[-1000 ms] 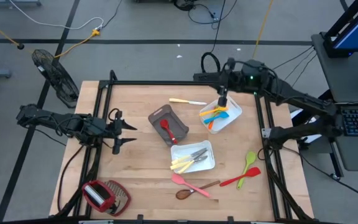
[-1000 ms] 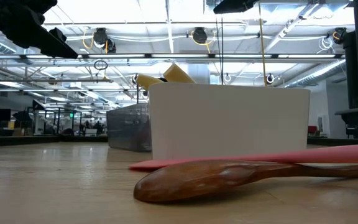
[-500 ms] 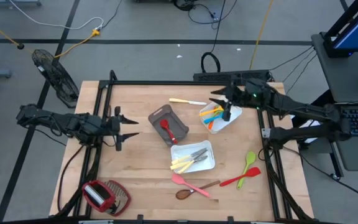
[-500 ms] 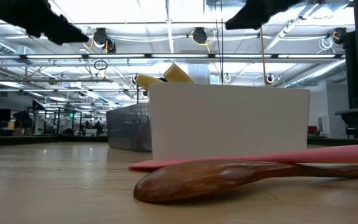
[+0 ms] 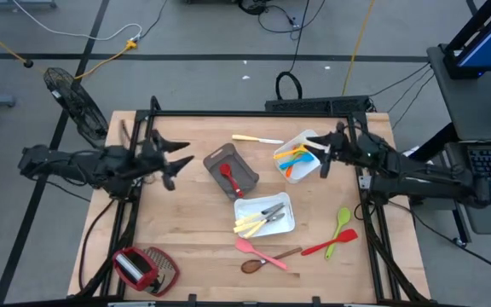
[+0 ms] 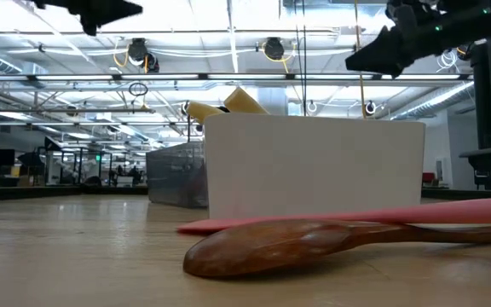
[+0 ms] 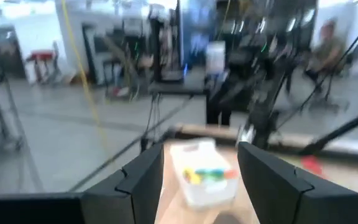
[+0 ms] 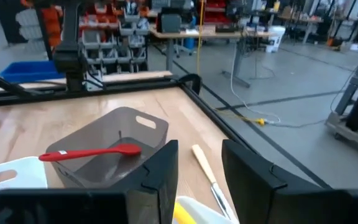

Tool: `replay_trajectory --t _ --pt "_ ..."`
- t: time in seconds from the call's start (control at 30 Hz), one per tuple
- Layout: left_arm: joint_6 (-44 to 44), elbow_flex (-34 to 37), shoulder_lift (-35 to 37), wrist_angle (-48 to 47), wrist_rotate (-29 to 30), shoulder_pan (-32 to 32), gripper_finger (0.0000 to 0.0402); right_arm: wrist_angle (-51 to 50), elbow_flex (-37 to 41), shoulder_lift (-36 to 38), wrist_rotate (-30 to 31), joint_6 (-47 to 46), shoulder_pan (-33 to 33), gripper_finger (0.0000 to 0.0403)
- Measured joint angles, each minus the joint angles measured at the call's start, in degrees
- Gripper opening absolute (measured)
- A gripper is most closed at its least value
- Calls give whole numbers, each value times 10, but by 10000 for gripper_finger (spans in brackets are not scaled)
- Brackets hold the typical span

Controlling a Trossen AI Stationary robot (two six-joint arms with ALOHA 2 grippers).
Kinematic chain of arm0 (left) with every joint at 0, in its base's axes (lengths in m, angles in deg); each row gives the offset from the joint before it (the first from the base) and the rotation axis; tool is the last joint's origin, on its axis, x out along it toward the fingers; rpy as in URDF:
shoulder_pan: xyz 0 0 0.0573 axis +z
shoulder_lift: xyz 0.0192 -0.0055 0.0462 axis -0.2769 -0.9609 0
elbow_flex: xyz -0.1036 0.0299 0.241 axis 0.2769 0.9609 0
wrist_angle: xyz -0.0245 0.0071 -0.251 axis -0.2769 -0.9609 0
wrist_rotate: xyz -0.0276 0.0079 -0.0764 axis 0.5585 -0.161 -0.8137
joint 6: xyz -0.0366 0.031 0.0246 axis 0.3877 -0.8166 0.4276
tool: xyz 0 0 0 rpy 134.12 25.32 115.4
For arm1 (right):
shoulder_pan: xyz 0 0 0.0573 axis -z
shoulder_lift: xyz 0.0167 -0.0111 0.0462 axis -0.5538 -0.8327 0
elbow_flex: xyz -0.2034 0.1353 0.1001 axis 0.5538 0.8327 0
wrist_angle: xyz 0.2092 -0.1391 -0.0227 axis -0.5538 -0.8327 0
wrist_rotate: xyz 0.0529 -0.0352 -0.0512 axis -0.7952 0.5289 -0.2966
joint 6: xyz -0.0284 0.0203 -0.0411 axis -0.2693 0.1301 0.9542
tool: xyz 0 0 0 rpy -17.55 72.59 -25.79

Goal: Pick & Place Kitchen Items
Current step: Put the yellow table knife into the bottom white bin

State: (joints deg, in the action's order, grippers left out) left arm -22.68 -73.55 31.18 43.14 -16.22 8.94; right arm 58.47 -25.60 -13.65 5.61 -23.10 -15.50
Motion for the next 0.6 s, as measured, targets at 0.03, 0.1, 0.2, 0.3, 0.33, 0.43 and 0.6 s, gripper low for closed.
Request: replay_trajectory --t 0.03,0.1,0.2,0.3,0.33,0.43,0.6 --pt "3 -16 -15 -27 -10 13 212 9 9 9 0 0 0 116" --pt "4 -58 -53 -82 -40 42 212 16 21 25 -1 0 0 116" --pt "9 -133 -120 -156 -92 90 212 16 36 47 0 1 2 116" --pt "13 -209 -188 -216 -149 141 212 16 44 65 0 -4 2 116" --pt "9 -234 -211 -234 -170 158 212 16 46 70 0 -9 2 116" --pt "-15 -304 -276 -269 -236 209 212 12 47 82 0 -13 2 116" --pt "-35 -398 -379 -281 -341 290 212 12 47 91 0 -13 2 116"
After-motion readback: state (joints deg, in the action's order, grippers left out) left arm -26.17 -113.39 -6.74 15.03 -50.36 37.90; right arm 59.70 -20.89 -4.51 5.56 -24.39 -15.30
